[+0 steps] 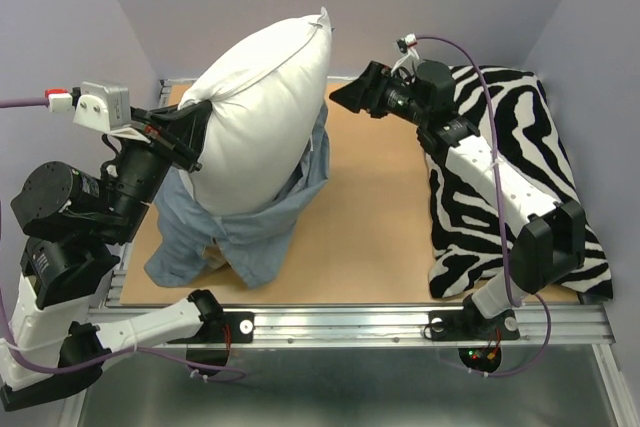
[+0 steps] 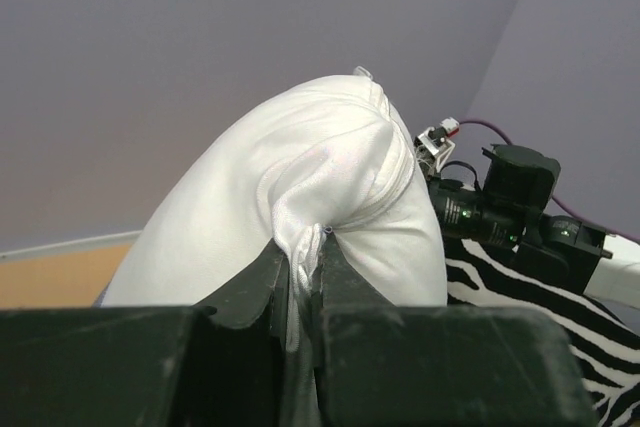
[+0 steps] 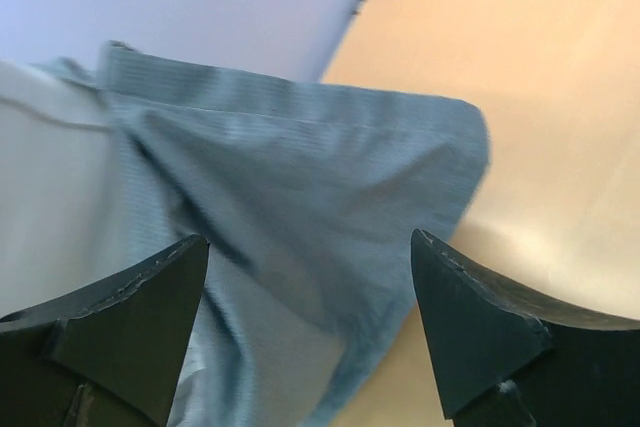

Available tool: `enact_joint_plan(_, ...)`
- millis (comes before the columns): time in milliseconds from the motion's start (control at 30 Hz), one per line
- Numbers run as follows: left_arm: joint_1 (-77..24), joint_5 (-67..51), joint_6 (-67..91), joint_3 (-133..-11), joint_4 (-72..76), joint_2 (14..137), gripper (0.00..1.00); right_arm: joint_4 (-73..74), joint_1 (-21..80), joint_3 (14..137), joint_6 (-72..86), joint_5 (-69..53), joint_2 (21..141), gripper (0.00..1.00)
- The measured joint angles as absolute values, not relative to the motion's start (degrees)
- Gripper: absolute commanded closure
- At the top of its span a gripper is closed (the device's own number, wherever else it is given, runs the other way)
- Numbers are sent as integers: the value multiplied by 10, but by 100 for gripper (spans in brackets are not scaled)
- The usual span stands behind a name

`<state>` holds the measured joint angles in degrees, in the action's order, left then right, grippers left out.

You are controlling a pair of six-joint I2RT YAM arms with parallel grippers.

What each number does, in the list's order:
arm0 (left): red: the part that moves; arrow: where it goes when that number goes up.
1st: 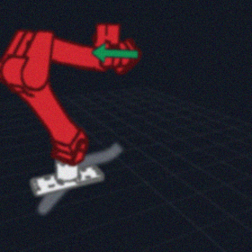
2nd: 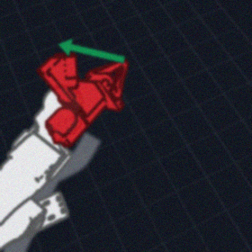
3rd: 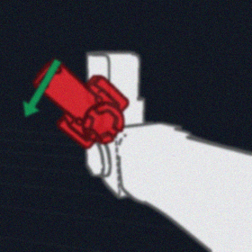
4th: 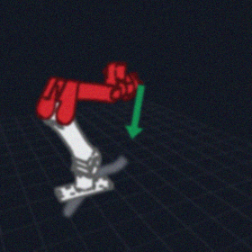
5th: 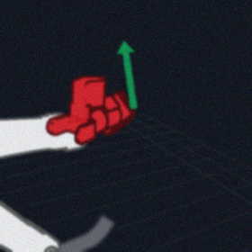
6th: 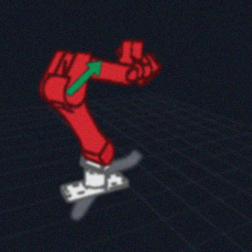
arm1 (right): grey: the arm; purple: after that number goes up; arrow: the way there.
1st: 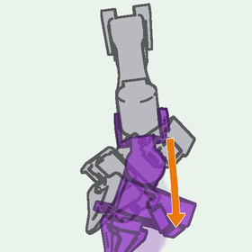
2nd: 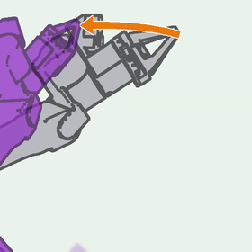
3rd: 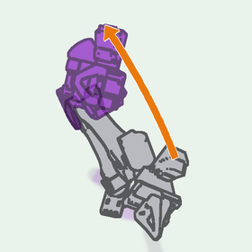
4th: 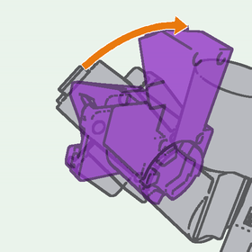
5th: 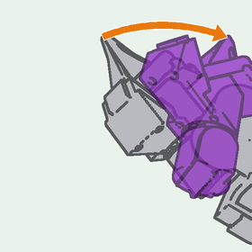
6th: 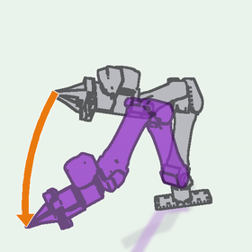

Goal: Remove the pillowcase from the pillow

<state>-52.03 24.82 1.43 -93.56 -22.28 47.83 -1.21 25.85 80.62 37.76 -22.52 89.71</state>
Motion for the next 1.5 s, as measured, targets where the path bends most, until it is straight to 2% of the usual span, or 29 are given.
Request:
enact_joint_plan(267, -521, 247, 28, -922, -225, 470, 100, -209, 256, 742, 441, -347, 886, 14)
enact_joint_plan(500, -521, 245, 35, -910, -221, 462, 100, -260, 280, 719, 455, -380, 911, 19)
enact_joint_plan(533, -521, 244, 36, -909, -220, 462, 100, -266, 287, 719, 455, -381, 917, 22)
enact_joint_plan(600, -521, 243, 38, -906, -219, 462, 100, -276, 294, 719, 458, -382, 931, 34)
enact_joint_plan(633, -521, 242, 39, -906, -219, 462, 100, -276, 298, 719, 461, -381, 941, 49)
enact_joint_plan(700, -521, 239, 40, -905, -220, 462, 100, -275, 300, 720, 465, -377, 954, 62)
enact_joint_plan(733, -521, 237, 40, -905, -220, 462, 100, -265, 301, 726, 467, -368, 968, 74)
enact_joint_plan(833, -521, 227, 43, -905, -222, 462, 100, -221, 301, 751, 465, -324, 999, 83)
enact_joint_plan(1033, -521, 175, 49, -905, -242, 459, 100, -128, 300, 814, 472, -238, 1068, 85)
enact_joint_plan(1167, -521, 137, 49, -905, -253, 448, 100, -49, 301, 904, 471, -224, 1146, 82)
enact_joint_plan(1333, -521, 117, 49, -895, -256, 432, 100, 16, 302, 958, 466, -225, 1216, 84)
enact_joint_plan(1433, -521, 117, 49, -878, -253, 420, 100, 30, 309, 959, 459, -232, 1241, 77)
enact_joint_plan(1500, -521, 123, 49, -864, -241, 413, 100, 41, 319, 961, 440, -256, 1260, 76)
